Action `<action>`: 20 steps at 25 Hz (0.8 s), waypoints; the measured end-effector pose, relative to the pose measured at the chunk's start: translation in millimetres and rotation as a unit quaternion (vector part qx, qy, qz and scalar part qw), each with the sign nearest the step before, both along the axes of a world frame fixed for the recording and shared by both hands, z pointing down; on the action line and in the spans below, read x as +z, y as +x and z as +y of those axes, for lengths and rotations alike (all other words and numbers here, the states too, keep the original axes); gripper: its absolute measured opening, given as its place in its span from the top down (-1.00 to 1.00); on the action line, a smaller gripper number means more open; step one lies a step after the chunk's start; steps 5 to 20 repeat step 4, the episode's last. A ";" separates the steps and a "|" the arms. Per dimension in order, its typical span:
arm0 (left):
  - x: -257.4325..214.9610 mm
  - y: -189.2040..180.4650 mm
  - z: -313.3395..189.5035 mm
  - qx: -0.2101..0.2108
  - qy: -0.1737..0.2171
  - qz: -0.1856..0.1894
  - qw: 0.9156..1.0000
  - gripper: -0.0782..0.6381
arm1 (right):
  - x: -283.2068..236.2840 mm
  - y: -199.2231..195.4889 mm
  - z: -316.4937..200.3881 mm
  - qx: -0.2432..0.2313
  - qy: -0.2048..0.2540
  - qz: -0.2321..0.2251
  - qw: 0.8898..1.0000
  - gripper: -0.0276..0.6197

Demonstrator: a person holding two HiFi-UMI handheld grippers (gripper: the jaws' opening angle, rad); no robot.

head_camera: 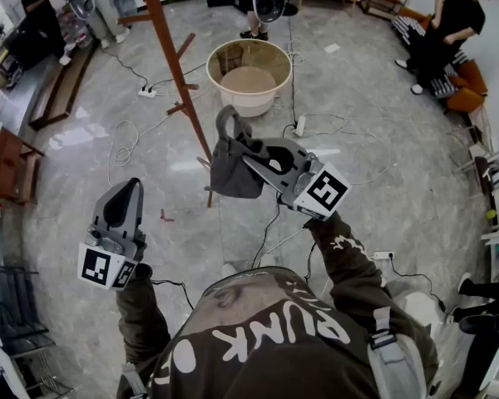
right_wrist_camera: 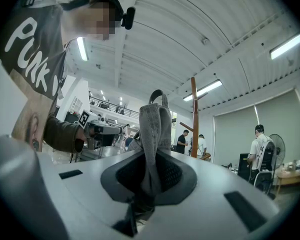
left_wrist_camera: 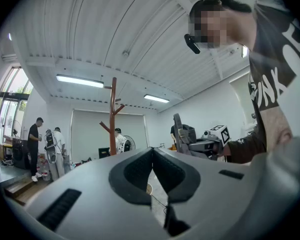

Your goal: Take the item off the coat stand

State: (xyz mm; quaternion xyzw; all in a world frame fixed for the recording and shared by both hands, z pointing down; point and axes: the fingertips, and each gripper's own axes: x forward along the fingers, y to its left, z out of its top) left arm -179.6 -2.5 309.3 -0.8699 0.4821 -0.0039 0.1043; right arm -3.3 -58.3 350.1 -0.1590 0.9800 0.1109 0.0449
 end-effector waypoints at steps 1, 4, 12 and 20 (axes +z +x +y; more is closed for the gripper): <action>0.6 0.0 0.0 0.000 0.000 0.000 1.000 0.77 | 1.3 0.0 0.3 -0.001 0.000 0.003 1.000 0.79; 3.1 0.5 -0.3 0.001 -0.002 -0.001 1.000 0.77 | 1.8 0.0 0.4 0.002 -0.004 -0.002 1.000 0.80; 3.1 0.5 -0.3 0.001 -0.002 -0.001 1.000 0.77 | 1.8 0.0 0.4 0.002 -0.004 -0.002 1.000 0.80; 3.1 0.5 -0.3 0.001 -0.002 -0.001 1.000 0.77 | 1.8 0.0 0.4 0.002 -0.004 -0.002 1.000 0.80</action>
